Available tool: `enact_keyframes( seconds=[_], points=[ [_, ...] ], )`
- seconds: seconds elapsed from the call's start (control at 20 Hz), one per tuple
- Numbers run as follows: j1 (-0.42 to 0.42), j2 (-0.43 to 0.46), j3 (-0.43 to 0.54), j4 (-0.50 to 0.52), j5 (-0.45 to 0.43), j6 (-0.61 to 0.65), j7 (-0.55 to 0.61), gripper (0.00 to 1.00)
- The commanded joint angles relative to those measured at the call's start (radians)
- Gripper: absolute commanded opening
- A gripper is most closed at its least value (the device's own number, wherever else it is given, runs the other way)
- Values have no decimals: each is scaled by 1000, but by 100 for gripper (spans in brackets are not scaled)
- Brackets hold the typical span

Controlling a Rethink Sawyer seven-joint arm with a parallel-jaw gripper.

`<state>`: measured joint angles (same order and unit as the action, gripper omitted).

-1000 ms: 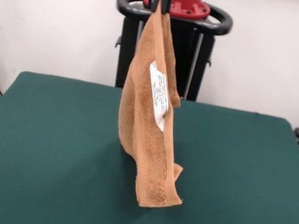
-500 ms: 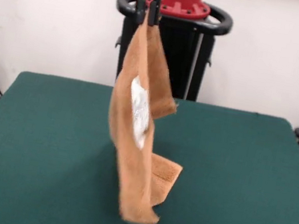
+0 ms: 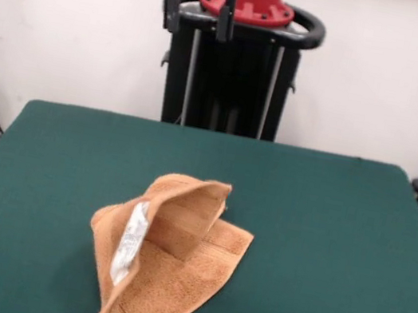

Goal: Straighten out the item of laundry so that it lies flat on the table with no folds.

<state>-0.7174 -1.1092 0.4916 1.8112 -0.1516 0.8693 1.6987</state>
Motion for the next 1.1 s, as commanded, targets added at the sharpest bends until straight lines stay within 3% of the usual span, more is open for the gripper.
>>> enact_keyframes(
  seconds=[0.05,0.5,0.65,0.85,1.1],
  points=[
    [-4,38,90,-12,-38,136,-208,100],
    [-4,55,100,2,-54,73,-170,100],
    [25,120,86,-53,-99,15,-125,100],
    [37,203,71,-173,-160,33,-125,100],
    [46,245,46,-278,-229,24,-99,100]
  ],
)
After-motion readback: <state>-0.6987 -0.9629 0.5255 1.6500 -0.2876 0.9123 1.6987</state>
